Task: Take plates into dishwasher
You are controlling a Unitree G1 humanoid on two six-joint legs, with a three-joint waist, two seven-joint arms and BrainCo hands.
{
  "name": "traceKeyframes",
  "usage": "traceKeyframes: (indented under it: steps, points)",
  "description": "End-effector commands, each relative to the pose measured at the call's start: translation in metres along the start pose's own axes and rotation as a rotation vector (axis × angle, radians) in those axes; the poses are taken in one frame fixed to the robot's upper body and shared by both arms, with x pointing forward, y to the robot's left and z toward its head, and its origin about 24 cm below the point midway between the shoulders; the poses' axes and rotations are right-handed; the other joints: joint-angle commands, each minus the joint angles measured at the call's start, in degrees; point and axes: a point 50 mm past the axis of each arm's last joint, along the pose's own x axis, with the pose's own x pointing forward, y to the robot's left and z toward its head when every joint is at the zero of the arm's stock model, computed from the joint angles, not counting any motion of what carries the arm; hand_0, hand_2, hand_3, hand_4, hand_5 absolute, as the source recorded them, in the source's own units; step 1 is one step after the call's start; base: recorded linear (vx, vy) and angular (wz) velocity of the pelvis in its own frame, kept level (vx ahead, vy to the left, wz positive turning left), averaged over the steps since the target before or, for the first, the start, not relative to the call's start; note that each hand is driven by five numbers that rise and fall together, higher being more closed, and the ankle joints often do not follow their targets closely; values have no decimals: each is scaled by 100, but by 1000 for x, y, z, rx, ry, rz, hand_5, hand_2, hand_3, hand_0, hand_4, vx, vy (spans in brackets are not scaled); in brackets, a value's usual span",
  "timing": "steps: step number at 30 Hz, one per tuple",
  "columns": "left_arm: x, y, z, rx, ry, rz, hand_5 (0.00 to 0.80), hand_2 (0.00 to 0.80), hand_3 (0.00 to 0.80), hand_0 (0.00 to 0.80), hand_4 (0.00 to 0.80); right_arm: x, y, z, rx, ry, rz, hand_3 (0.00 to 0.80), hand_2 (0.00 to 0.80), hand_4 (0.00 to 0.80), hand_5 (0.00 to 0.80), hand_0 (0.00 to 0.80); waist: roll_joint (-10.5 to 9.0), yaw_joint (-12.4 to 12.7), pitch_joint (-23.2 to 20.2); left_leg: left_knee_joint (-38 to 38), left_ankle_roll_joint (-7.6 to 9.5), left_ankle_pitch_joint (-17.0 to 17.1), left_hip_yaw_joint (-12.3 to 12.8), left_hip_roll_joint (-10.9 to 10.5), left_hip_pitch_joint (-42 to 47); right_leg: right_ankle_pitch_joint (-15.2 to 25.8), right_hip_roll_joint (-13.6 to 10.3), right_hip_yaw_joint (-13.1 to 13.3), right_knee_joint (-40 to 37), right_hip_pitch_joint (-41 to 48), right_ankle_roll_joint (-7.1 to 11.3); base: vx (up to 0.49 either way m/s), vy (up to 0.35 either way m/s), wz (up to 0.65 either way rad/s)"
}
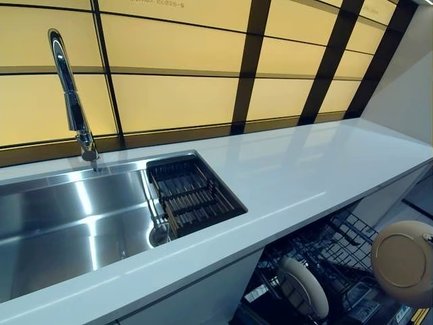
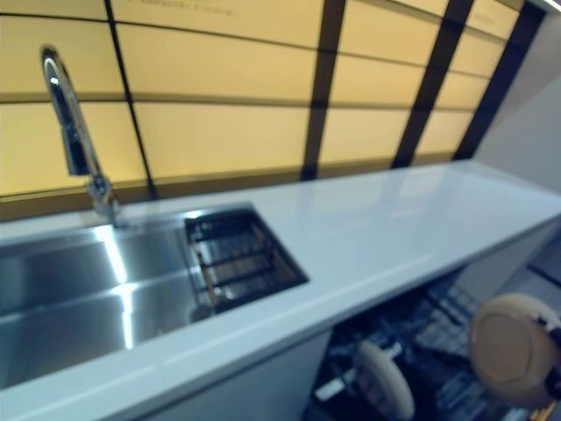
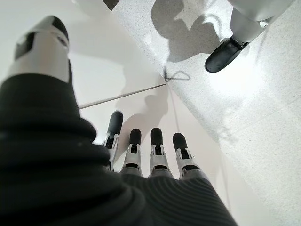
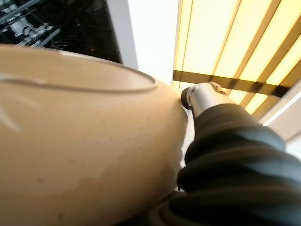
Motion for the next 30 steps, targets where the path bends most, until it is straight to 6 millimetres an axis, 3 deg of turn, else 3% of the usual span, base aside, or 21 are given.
traceKeyframes:
  steps: [1,7,13,16,19,30]
  points:
    - [3,25,20,-10,-60,82,0,0,0,0,0,10,3,34,-38,-135,18,800,800,800,800,800,90,168,227,60,273,25,-579,68,-161,411,-224,-76,545,66,442,15,-52,4]
    - [2,25,17,-4,-54,81,0,0,0,0,0,12,5,30,-141,-110,15,800,800,800,800,800,76,292,252,46,238,74,-691,108,-186,263,-148,-198,480,183,408,23,-53,11]
    - [2,20,17,3,-55,66,0,0,0,0,0,14,10,43,-229,-144,12,800,800,800,800,800,94,374,235,48,204,92,-758,125,-202,143,-82,-274,381,291,331,23,-25,7]
    - [2,15,16,23,-59,46,0,0,0,0,0,19,24,60,-311,-173,36,800,800,800,800,800,126,478,235,52,178,99,-833,112,-206,65,-63,-329,338,363,279,40,-14,4]
    - [2,13,16,32,-61,38,0,0,0,0,0,21,32,64,-353,-166,69,800,800,800,800,800,144,526,229,48,164,106,-871,121,-205,32,-57,-352,314,391,263,38,-7,2]
    - [2,5,18,53,-72,14,0,0,0,0,0,29,57,48,-378,-107,144,800,800,800,800,800,206,679,251,58,150,113,-977,125,-203,-74,-68,-455,272,484,229,28,-4,4]
